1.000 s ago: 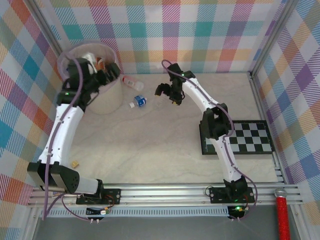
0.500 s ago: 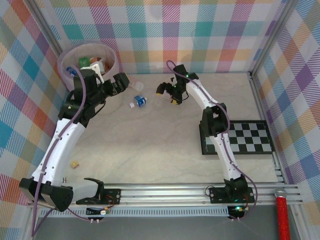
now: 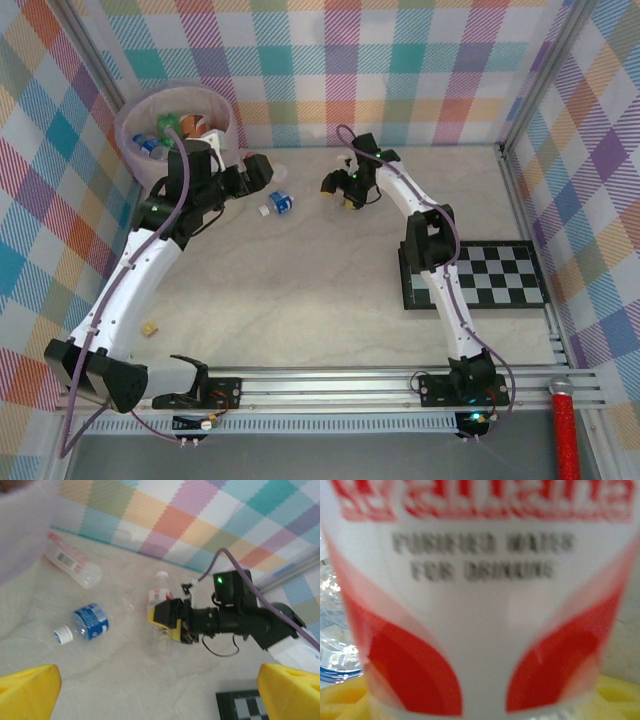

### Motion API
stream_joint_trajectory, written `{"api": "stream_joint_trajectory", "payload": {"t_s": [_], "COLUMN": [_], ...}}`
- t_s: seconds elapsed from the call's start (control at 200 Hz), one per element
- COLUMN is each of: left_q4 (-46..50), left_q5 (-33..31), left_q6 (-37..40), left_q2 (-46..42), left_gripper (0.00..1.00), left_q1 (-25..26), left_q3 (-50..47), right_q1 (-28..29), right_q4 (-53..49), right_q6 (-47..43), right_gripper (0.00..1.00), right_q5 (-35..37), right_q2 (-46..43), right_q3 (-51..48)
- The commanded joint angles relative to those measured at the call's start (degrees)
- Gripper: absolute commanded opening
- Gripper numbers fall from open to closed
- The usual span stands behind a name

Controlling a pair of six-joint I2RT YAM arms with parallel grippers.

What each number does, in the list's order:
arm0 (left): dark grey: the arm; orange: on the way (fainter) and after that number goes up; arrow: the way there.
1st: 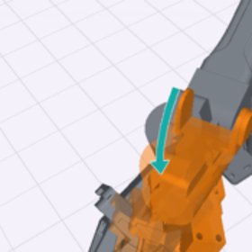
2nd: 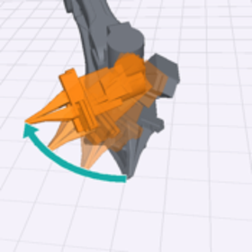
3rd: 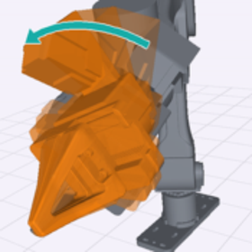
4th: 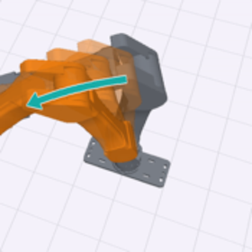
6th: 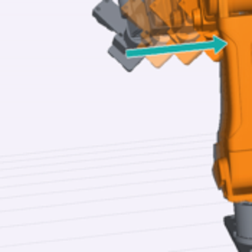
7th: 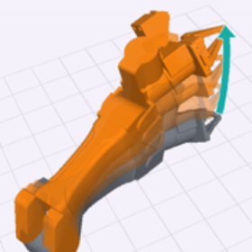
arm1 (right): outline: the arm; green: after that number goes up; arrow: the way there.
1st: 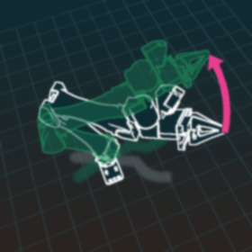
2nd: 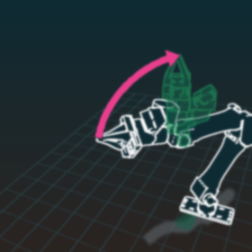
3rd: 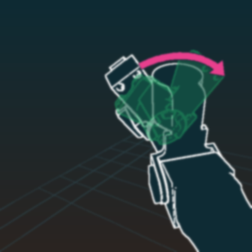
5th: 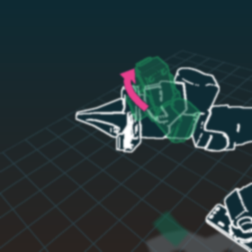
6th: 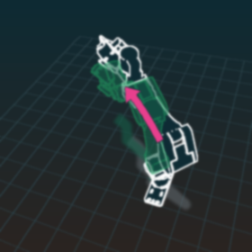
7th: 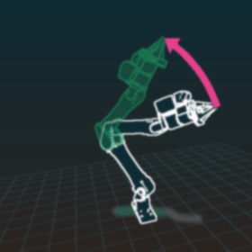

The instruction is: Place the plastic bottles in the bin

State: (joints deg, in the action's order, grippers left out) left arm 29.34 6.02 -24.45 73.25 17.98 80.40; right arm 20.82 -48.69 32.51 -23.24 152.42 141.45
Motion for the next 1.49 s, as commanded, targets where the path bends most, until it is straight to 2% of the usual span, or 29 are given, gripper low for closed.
{"api": "stream_joint_trajectory", "payload": {"t_s": [0.0,0.125,0.24,0.365,0.45,0.58,0.775,0.985,1.105,1.22,1.275,1.415,1.49], "left_q4": [1.07,0.27,-5.83,-17.05,-24.42,-31.49,-31.28,-31.98,-31.84,-33.66,-34.0,-34.26,-34.26], "left_q5": [6.63,8.56,12.86,19.1,21.94,26.65,24.51,20.91,17.01,17.08,17.11,17.31,17.03], "left_q6": [-0.19,-1.07,-5.01,-12.04,-16.88,-22.12,-20.78,-20.81,-21.33,-22.33,-22.52,-22.83,-22.98], "left_q2": [-0.64,-1.55,-2.32,-1.7,-0.29,3.4,7.55,12.35,14.05,15.45,15.65,15.6,15.55], "left_gripper": [1.0,1.0,1.0,1.0,1.0,1.0,1.0,1.0,1.0,1.0,0.96,0.77,0.73], "left_q1": [0.61,0.74,0.74,0.74,0.74,1.71,6.55,10.86,13.04,14.06,14.34,14.47,14.45], "left_q3": [0.39,-1.69,-5.03,-9.16,-11.33,-12.13,-11.37,-10.35,-9.91,-9.65,-9.65,-9.65,-9.74], "right_q1": [-1.0,-1.74,-1.78,-1.77,-1.51,-0.67,3.35,6.52,7.87,8.73,8.8,8.9,8.99], "right_q4": [-2.6,-1.77,-1.23,5.26,8.93,14.45,16.34,21.95,22.99,23.74,23.98,24.29,24.17], "right_q6": [-2.89,-6.14,-13.08,-25.38,-32.77,-37.43,-36.16,-31.79,-30.51,-29.71,-29.19,-28.47,-28.31], "right_gripper": [0.7,0.63,0.55,0.53,0.52,0.53,0.53,0.53,0.53,0.53,0.53,0.54,0.54], "right_q5": [1.05,1.19,0.08,-5.77,-6.53,-11.84,-10.37,-12.02,-11.37,-10.6,-10.22,-9.15,-8.62], "right_q2": [-6.09,-14.34,-22.85,-34.7,-41.37,-49.03,-54.47,-60.61,-62.06,-62.52,-62.51,-62.42,-62.2], "right_q3": [-3.54,-11.28,-18.74,-33.78,-43.1,-52.87,-57.2,-60.98,-61.28,-61.46,-61.42,-61.37,-61.21]}}
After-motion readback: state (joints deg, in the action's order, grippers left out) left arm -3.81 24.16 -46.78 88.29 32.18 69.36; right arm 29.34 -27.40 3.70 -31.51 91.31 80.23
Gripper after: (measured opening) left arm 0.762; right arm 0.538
